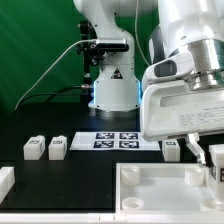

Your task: Assemble one leg

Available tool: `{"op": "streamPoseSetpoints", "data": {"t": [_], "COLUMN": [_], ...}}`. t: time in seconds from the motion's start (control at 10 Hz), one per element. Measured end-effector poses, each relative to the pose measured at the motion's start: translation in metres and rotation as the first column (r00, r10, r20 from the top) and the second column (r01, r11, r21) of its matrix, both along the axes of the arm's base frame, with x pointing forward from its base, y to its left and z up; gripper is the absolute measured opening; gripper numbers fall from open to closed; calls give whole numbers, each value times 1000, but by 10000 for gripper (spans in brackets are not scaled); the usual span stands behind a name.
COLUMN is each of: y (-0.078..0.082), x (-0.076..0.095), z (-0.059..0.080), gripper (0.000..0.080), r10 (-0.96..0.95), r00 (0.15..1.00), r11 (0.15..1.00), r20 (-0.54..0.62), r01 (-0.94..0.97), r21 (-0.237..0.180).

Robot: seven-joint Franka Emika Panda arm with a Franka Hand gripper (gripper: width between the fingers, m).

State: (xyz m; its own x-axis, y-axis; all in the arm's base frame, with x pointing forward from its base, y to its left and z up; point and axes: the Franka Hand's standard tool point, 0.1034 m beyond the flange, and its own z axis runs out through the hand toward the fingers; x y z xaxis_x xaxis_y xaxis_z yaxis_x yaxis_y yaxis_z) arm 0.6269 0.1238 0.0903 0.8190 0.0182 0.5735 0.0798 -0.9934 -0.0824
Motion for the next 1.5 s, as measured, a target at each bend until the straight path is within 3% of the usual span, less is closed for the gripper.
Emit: {"op": "streamPoseSetpoints", "data": {"t": [0.8, 1.5], "y": [-14, -11], "x": [-2, -9], "z": [0, -4], "gripper": [292, 292], "r10": [-2, 5], "r00": [1000, 1000], "r11": [1000, 1000], "r20": [7, -4], "r01": [3, -5], "r21": [-16, -18]}}
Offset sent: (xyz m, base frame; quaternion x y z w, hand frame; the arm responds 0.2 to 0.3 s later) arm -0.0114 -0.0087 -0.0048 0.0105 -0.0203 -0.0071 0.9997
